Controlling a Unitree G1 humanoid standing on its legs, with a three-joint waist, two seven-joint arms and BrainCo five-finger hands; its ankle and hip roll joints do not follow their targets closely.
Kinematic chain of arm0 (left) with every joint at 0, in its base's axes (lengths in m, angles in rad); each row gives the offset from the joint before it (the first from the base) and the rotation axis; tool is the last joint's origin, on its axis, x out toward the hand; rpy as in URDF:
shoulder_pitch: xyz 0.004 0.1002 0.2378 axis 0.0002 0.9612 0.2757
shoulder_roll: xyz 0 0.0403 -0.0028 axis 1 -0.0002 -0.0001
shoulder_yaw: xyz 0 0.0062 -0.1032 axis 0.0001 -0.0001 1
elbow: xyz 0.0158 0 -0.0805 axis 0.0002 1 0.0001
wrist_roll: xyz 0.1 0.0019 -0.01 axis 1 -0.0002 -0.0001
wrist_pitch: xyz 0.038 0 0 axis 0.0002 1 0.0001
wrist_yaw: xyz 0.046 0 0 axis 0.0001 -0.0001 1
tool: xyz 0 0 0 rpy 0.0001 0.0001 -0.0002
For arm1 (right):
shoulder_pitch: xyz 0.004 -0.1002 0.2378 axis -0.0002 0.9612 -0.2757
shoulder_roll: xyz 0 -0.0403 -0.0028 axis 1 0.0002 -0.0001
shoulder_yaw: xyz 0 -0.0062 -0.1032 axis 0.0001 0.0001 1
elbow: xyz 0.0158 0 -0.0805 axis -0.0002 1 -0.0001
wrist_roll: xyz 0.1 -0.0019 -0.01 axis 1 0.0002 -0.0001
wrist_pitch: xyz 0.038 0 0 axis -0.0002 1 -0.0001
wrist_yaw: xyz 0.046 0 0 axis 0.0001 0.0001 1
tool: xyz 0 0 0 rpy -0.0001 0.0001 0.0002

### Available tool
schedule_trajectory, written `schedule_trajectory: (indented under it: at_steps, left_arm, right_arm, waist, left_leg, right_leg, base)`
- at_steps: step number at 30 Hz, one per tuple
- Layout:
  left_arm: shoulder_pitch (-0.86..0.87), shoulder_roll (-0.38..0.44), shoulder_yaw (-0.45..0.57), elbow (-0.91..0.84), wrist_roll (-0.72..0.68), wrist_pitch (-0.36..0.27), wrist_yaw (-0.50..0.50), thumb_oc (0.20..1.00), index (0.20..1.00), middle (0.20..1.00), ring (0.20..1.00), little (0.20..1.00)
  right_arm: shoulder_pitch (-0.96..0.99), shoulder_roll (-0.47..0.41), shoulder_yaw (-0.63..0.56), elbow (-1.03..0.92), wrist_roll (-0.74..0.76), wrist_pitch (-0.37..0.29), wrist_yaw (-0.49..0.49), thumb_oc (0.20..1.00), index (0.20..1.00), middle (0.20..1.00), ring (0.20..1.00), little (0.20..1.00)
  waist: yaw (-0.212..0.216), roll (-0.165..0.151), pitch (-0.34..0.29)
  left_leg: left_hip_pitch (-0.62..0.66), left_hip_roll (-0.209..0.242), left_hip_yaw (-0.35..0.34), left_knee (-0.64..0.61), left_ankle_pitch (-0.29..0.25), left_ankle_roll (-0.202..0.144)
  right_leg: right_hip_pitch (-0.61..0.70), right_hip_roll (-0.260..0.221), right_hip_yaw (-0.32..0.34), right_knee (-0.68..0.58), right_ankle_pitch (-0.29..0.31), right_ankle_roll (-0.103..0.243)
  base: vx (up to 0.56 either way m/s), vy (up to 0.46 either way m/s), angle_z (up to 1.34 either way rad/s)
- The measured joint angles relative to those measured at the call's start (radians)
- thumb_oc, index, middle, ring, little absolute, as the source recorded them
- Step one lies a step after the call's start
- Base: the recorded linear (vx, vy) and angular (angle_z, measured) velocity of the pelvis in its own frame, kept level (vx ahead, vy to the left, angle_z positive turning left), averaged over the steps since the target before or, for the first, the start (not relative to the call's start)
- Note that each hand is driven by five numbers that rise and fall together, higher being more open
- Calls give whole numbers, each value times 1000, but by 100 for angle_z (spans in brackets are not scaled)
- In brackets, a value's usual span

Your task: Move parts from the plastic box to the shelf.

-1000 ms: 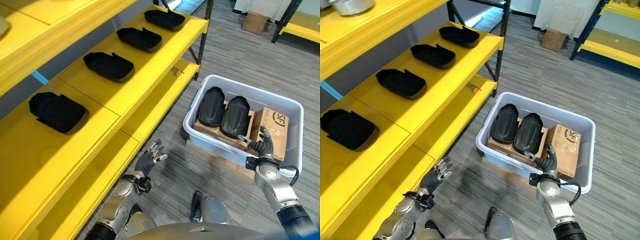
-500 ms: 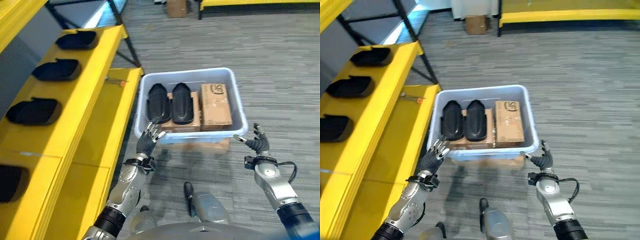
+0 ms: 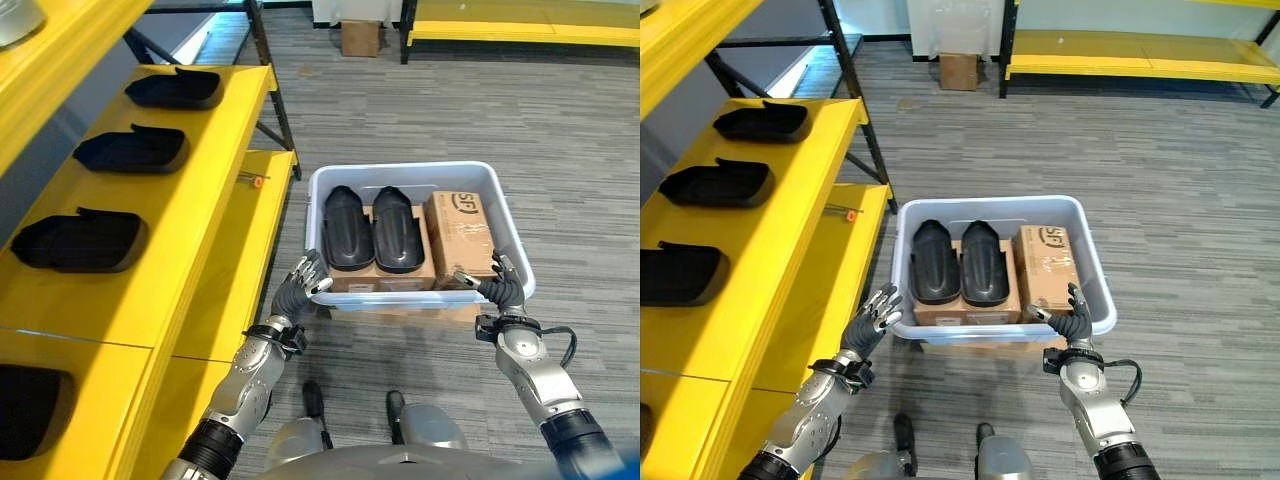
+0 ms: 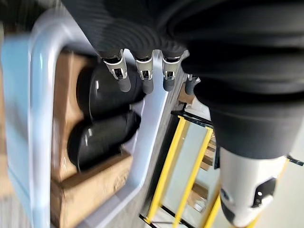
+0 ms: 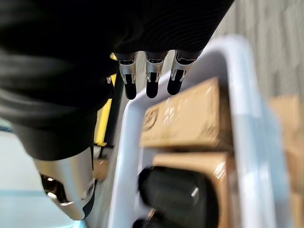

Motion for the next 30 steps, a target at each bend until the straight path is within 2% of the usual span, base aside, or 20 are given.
schedule_trajectory:
  at_steps: [3, 6, 7, 8, 9, 10, 12, 13, 14, 15, 17, 18, 19, 20, 21, 22, 23, 26, 28, 30]
  left_arm:
    - [6, 39, 2, 0, 60, 11, 0, 1000, 1000, 1000, 1000, 1000]
    - [12, 62, 2, 0, 67, 17, -1, 1000, 1000, 1000, 1000, 1000]
    - [12, 67, 2, 0, 67, 25, -1, 1000, 1000, 1000, 1000, 1000]
    - [9, 69, 4, 2, 68, 33, -4, 1000, 1000, 1000, 1000, 1000]
    - [12, 71, -6, 7, 74, 40, -13, 1000, 1000, 1000, 1000, 1000]
    - [28, 71, -11, 8, 76, 43, -23, 1000, 1000, 1000, 1000, 1000]
    - [28, 83, -11, 8, 75, 44, -23, 1000, 1000, 1000, 1000, 1000]
    - [24, 99, -13, 8, 74, 44, -23, 1000, 1000, 1000, 1000, 1000]
    - [17, 115, -26, 11, 73, 45, -23, 1000, 1000, 1000, 1000, 1000]
    - [28, 120, -12, 21, 68, 36, -28, 1000, 1000, 1000, 1000, 1000]
    - [35, 145, -12, 16, 61, 30, -27, 1000, 1000, 1000, 1000, 1000]
    - [37, 121, -4, 36, 60, 30, -23, 1000, 1000, 1000, 1000, 1000]
    - [66, 94, -29, 10, 56, 29, -24, 1000, 1000, 1000, 1000, 1000]
    - [60, -3, -28, 24, 54, 26, 0, 1000, 1000, 1000, 1000, 1000]
    - [64, -38, -27, -1, 54, 16, 6, 1000, 1000, 1000, 1000, 1000]
    - [66, -52, -44, -9, 54, 14, 0, 1000, 1000, 1000, 1000, 1000]
    - [61, -52, -53, -9, 54, 14, -2, 1000, 1000, 1000, 1000, 1000]
    - [58, -51, -58, -7, 54, 13, -9, 1000, 1000, 1000, 1000, 1000]
    - [58, -44, -57, -7, 54, 12, -9, 1000, 1000, 1000, 1000, 1000]
    - [55, -30, -58, -6, 53, 12, -7, 1000, 1000, 1000, 1000, 1000]
  right_arm:
    - [-20, 2, 3, -7, -1, 3, 8, 1000, 1000, 1000, 1000, 1000]
    - [-53, 7, 25, -5, -2, 2, 10, 1000, 1000, 1000, 1000, 1000]
    - [-72, 8, 38, -4, -2, 2, 11, 1000, 1000, 1000, 1000, 1000]
    - [-96, 19, 39, 1, -1, 2, 8, 1000, 1000, 1000, 1000, 1000]
    - [-118, 41, 41, 17, -1, 0, 5, 1000, 1000, 1000, 1000, 1000]
    - [-107, 44, 43, 34, 0, -7, 3, 1000, 1000, 1000, 1000, 1000]
    - [-107, 51, 44, 63, 0, -14, -7, 1000, 1000, 1000, 1000, 1000]
    - [-107, 64, 42, 79, 0, -20, -18, 1000, 1000, 1000, 1000, 1000]
    - [-103, 85, 44, 106, 0, -26, -26, 1000, 1000, 1000, 1000, 1000]
    - [-95, 98, 40, 120, -1, -36, -27, 1000, 1000, 1000, 1000, 1000]
    - [-62, 118, 37, 123, 0, -33, -35, 1000, 1000, 1000, 1000, 1000]
    - [-78, 110, 36, 136, 0, -32, -35, 1000, 1000, 1000, 1000, 1000]
    - [-97, 90, 29, 122, 0, -33, -41, 1000, 1000, 1000, 1000, 1000]
    - [-110, 42, 31, 152, 6, -11, -52, 1000, 1000, 1000, 1000, 1000]
    - [-108, 31, 32, 152, 12, -5, -53, 1000, 1000, 1000, 1000, 1000]
    - [-115, 25, 37, 152, 13, -5, -53, 1000, 1000, 1000, 1000, 1000]
    - [-135, 19, 36, 160, 14, -5, -50, 1000, 1000, 1000, 1000, 1000]
    - [-193, -26, 35, 186, 21, -6, -49, 1000, 1000, 1000, 1000, 1000]
    - [-228, -49, 38, 211, 21, -8, -49, 1000, 1000, 1000, 1000, 1000]
    - [-260, -47, 44, 215, 21, -9, -48, 1000, 1000, 1000, 1000, 1000]
  waist:
    - [22, -21, -4]
    - [40, -54, -9]
    - [48, -64, -8]
    - [57, -72, -3]
    - [63, -74, 0]
    - [74, -84, -4]
    - [85, -102, -12]
    - [82, -107, -14]
    - [75, -109, -11]
    - [75, -87, -1]
    - [67, -117, -6]
    - [73, -97, -2]
    - [67, -46, 3]
    - [52, 10, 10]
    - [64, 26, 13]
    - [80, 26, 13]
    - [81, 23, 15]
    - [78, 43, 11]
    - [82, 55, 7]
    - [87, 64, 14]
  left_leg:
    - [12, -25, 19, 0, -15, 22]
    - [34, -19, 52, 0, -26, 29]
    - [39, -15, 70, 0, -29, 29]
    - [41, -6, 80, 13, -40, 28]
    - [51, 26, 100, 27, -53, 26]
    - [59, 29, 110, 32, -61, 17]
    - [39, 32, 94, 50, -83, 1]
    - [23, 35, 70, 61, -80, -8]
    - [14, 57, 46, 63, -67, -12]
    - [15, 74, 20, 63, -64, -36]
    - [32, 82, -4, 49, -50, -82]
    - [40, 111, -9, 43, -44, -113]
    - [27, 137, -2, 60, -44, -96]
    - [-8, 206, -7, 113, -34, -101]
    - [-8, 240, -5, 117, -29, -94]
    - [-5, 255, -7, 106, 2, -52]
    - [-7, 260, -8, 104, 23, -25]
    - [-6, 261, -6, 99, 30, -22]
    - [-7, 258, -5, 94, 18, -41]
    - [-10, 256, -5, 93, -9, -80]
  right_leg:
    - [13, -23, -3, -19, 12, 21]
    - [9, -29, -77, 9, 19, 25]
    - [-11, -30, -109, 50, 22, 26]
    - [-61, -32, -120, 144, 24, 42]
    - [-175, -60, -155, 350, 48, 113]
    - [-180, -139, -173, 304, 39, 114]
    - [-181, -234, -140, 163, 93, 131]
    - [-164, -270, -94, 52, 135, 153]
    - [-120, -297, -48, -118, 219, 178]
    - [-99, -301, -53, -167, 248, 196]
    - [-21, -262, -52, -238, 287, 164]
    - [-17, -221, -78, -206, 280, 146]
    - [-34, -174, -89, -192, 271, 132]
    - [-30, -126, -140, -166, 231, 119]
    - [-29, -92, -148, -155, 218, 98]
    - [-29, -70, -153, -153, 207, 77]
    - [-33, -64, -155, -144, 199, 64]
    - [-39, -60, -168, -113, 178, 55]
    - [-39, -64, -176, -109, 177, 57]
    - [-47, -71, -179, -101, 181, 63]
  base:
    - [84, 172, -17]
    - [20, 97, -27]
    - [29, 11, -53]
    - [78, -131, -59]
    - [132, -363, -41]
    - [123, -465, -27]
    - [82, -386, 6]
    - [159, -436, 34]
    - [125, -291, 42]
    - [125, -291, 55]
    - [6, -157, 53]
    - [24, -377, 12]
    - [39, -406, 25]
    - [62, -141, 19]
    - [75, -91, 33]
    - [85, -76, 2]
    - [69, -33, 2]
    - [80, -9, 12]
    - [50, 23, 15]
    - [9, 75, 7]
